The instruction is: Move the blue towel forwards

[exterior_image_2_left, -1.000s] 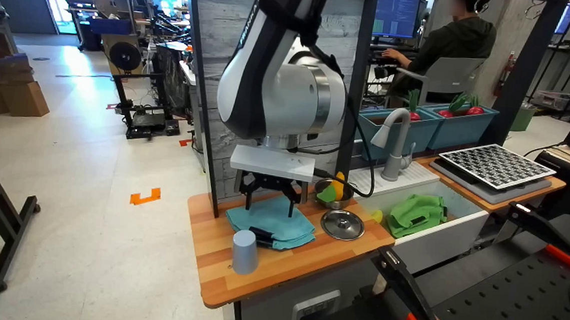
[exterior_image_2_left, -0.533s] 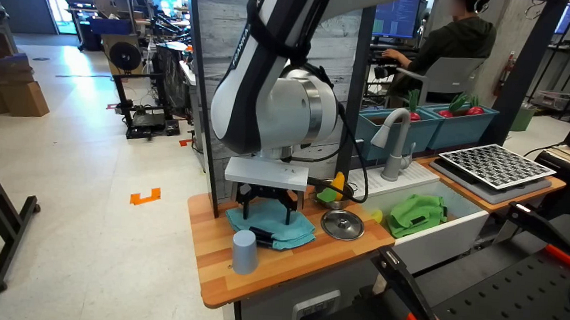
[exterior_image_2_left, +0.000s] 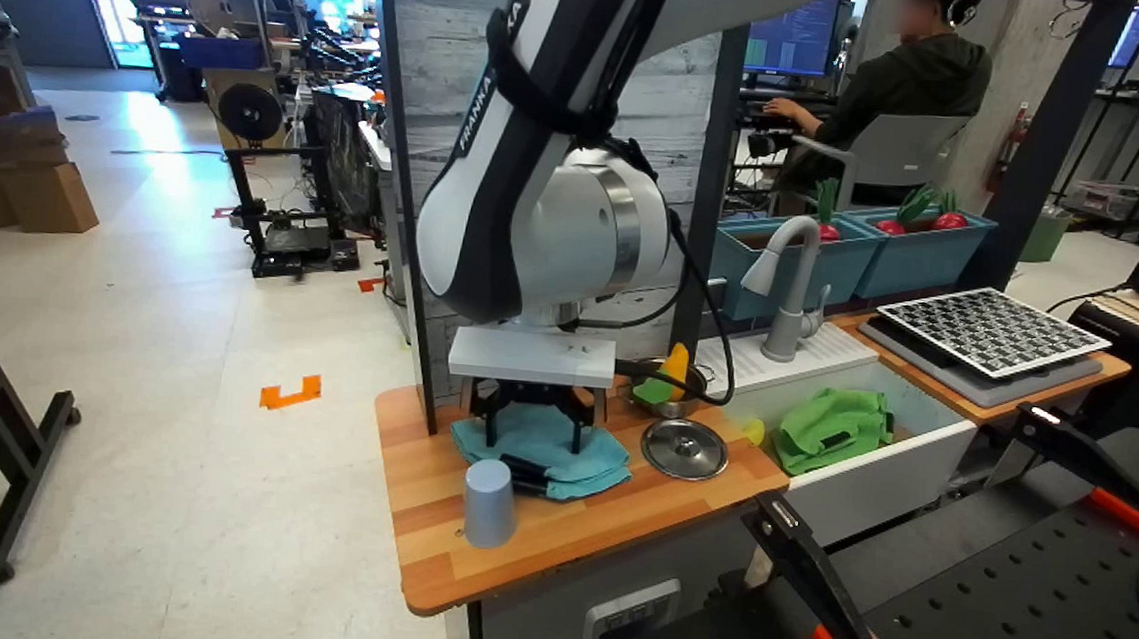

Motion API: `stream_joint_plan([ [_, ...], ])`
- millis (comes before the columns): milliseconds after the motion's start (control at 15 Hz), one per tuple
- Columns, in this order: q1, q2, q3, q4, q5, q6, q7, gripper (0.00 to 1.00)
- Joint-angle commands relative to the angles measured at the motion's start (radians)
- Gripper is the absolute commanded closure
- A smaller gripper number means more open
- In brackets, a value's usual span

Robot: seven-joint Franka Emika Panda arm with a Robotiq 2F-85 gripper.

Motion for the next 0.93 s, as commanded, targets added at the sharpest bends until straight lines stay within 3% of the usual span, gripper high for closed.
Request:
stream_joint_plan([
  [0, 0.029, 0.016, -0.022, -0.001, -0.046, -0.018, 0.022, 0.0],
  [867, 0.025, -0.053, -0.016, -0.186, -0.073, 0.055, -0.009, 0.0],
])
